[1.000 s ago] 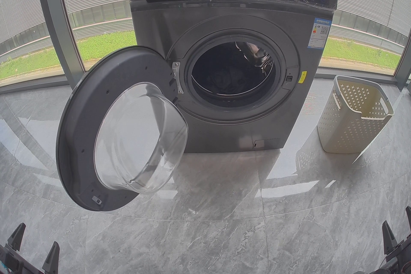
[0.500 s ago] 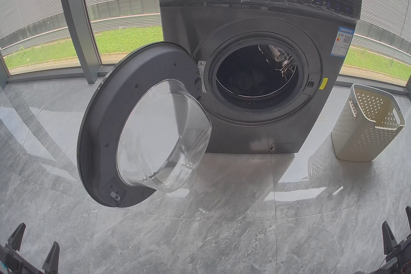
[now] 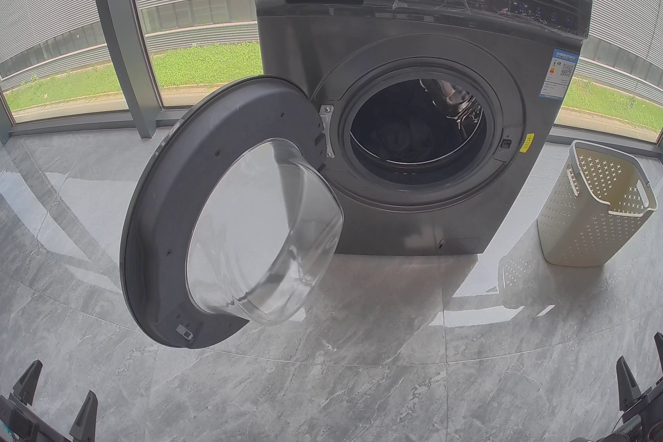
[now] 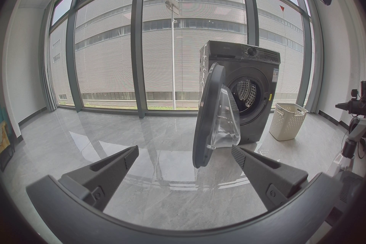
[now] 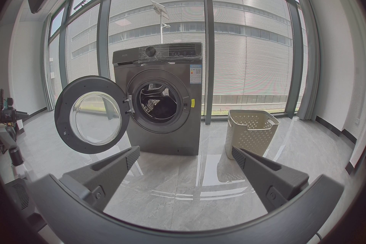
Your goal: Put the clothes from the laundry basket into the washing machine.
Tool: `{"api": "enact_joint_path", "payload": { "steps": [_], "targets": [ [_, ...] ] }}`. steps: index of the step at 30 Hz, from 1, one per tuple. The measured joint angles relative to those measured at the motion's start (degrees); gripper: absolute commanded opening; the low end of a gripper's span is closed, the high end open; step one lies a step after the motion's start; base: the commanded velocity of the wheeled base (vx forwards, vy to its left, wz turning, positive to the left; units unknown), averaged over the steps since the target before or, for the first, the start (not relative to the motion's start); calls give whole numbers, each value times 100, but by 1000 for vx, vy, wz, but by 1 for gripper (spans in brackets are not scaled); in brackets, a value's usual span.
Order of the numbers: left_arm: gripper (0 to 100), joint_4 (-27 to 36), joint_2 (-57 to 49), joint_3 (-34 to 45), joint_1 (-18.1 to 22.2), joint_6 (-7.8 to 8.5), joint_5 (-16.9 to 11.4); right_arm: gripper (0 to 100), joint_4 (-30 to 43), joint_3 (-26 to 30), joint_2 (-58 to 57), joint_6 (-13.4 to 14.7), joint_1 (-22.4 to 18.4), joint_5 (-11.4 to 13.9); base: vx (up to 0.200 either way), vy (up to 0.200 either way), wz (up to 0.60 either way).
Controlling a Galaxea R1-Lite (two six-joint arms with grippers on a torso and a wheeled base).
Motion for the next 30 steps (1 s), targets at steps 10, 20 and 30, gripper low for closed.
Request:
{"api": "enact_joint_path", "payload": {
  "steps": [10,20,30],
  "targets": [
    [100,-10,2,0,5,216,-132,100,0,0,5,5,0,-7,0,0,0],
    [100,105,538,-1495,-243,-99,-460,100,2,0,5,13,0,-10,0,0,0],
    [100,-362,2793,-2018,-1084,-371,-857,100,2,0,5,17,0,-16,0,0,0]
  ]
}}
